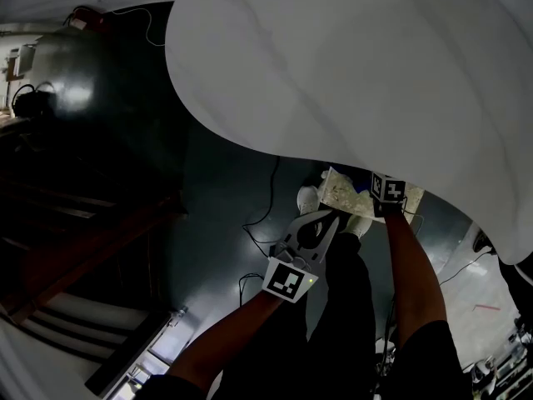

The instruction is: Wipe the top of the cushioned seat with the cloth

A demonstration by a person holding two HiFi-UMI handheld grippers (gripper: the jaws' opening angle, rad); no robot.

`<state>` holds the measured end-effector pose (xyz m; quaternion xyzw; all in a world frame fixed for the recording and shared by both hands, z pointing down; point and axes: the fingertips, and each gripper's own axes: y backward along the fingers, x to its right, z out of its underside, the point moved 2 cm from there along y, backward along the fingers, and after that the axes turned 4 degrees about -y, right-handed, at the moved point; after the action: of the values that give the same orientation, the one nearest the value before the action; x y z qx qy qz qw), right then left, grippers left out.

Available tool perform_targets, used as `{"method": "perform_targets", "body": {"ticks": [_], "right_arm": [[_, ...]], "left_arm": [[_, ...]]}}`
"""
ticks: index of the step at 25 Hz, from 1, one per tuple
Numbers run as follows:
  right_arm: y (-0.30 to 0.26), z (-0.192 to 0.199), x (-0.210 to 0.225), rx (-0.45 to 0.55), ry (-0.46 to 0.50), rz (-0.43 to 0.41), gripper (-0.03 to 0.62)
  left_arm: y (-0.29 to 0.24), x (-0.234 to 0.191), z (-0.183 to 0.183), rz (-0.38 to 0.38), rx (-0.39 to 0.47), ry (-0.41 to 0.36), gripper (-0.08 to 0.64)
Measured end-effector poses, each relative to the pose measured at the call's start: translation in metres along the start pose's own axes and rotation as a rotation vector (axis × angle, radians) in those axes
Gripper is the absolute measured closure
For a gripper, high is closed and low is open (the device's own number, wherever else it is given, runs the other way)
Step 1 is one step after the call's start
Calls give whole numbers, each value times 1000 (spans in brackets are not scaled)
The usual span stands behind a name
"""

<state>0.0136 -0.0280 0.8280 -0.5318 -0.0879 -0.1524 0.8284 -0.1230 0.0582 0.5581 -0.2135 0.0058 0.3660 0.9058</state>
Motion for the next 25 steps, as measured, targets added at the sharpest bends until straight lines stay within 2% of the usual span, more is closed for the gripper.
{"method": "perform_targets", "body": {"ticks": [2,4,9,13,15,19,25], "right_arm": [[5,0,7,1,5,-3,460],[8,2,11,2,2,-2,460],[15,6,21,12,-8,-11,459],[20,9,32,22,-21,2,459],[22,12,37,30,-38,7,459],[27,15,48,37,-55,5,459],[36,24,69,39,-67,15,460]], "left_arm": [[-3,0,1,-21,-13,71,540],[-3,0,4,-36,-24,103,540],[-13,12,-2,-44,-46,108,538],[-29,21,0,-45,-121,84,538],[-37,24,4,-63,-140,103,538],[-54,35,-3,-66,-133,117,538],[-67,58,-4,-56,-134,87,538]]}}
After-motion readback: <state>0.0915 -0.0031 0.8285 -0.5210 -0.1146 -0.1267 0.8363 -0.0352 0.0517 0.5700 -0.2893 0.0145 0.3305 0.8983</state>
